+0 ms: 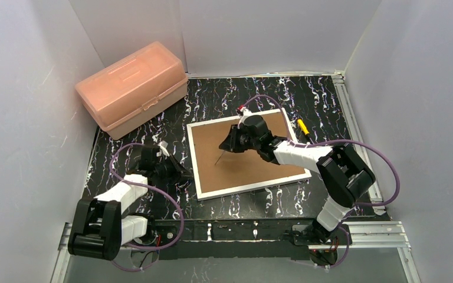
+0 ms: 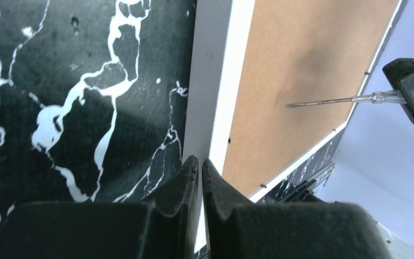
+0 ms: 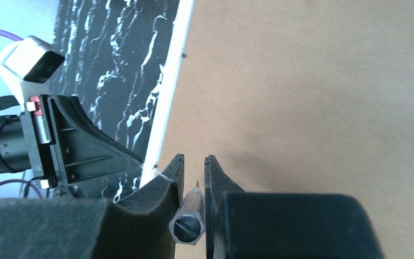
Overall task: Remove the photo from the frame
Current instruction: Release the photo frame item from the photo frame.
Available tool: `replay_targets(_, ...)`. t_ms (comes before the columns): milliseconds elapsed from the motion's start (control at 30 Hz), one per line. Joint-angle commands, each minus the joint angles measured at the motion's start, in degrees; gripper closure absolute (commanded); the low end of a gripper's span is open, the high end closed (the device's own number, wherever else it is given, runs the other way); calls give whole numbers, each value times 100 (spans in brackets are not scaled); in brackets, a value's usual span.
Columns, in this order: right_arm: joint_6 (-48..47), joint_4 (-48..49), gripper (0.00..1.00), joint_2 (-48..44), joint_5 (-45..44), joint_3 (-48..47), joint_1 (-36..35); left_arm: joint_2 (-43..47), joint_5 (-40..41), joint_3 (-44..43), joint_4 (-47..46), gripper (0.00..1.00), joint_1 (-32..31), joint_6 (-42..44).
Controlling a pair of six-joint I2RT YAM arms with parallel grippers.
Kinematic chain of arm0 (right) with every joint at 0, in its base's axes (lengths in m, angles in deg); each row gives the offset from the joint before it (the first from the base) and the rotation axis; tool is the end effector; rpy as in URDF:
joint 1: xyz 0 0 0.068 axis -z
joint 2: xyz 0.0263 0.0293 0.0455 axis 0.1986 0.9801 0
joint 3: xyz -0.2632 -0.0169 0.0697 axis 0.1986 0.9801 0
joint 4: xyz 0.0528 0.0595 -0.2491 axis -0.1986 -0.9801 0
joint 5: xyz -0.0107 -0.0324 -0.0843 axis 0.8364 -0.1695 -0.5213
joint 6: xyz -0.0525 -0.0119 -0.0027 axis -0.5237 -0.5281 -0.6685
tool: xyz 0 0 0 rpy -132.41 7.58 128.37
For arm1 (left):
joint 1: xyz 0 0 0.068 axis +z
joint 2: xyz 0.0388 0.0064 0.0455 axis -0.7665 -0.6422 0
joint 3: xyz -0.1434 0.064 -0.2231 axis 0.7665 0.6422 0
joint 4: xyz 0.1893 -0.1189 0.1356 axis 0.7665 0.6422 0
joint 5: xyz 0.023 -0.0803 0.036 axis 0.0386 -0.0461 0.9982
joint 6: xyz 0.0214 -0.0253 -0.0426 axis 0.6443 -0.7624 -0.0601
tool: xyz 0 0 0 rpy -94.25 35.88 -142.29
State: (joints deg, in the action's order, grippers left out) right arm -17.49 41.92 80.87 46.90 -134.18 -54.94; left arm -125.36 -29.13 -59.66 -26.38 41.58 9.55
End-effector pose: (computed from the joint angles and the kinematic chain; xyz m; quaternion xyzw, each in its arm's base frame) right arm 0.2648 0.2585 0.2109 -0.0852 0.8432 0.3891 0.3610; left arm 0.2033 -0.0478 0.1482 -0.1795 0.8747 -0.3776 0.2453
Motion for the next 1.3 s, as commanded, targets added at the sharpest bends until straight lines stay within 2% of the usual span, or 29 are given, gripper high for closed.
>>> replay_targets(0,326,1305,99,-196,728,199,45,434,165,-309,919,92,-31,307)
replay_targets(167,745,2394,99,18,890,383,123,681,154,-534,1174,89,-32,337)
replay_targets(267,925,2725,99,120,467,488,128,720,122,-629,1201,86,-32,382)
replay_targets(367,1120,3745,99,164,-66,882,121,698,170,-710,1166,78,-32,469)
replay_targets(433,1162,4081,99,228,-354,1022,121,672,177,-721,1025,76,-32,476)
replay_targets(767,1274,5192,99,981,-822,1018,119,117,549,-1104,701,75,-23,328)
replay_targets(1033,1467,5610,99,1709,-1083,783,121,-471,668,-1363,445,76,66,273)
replay_targets(1267,1620,5474,99,2094,-1068,478,120,-828,697,-1514,167,76,141,272)
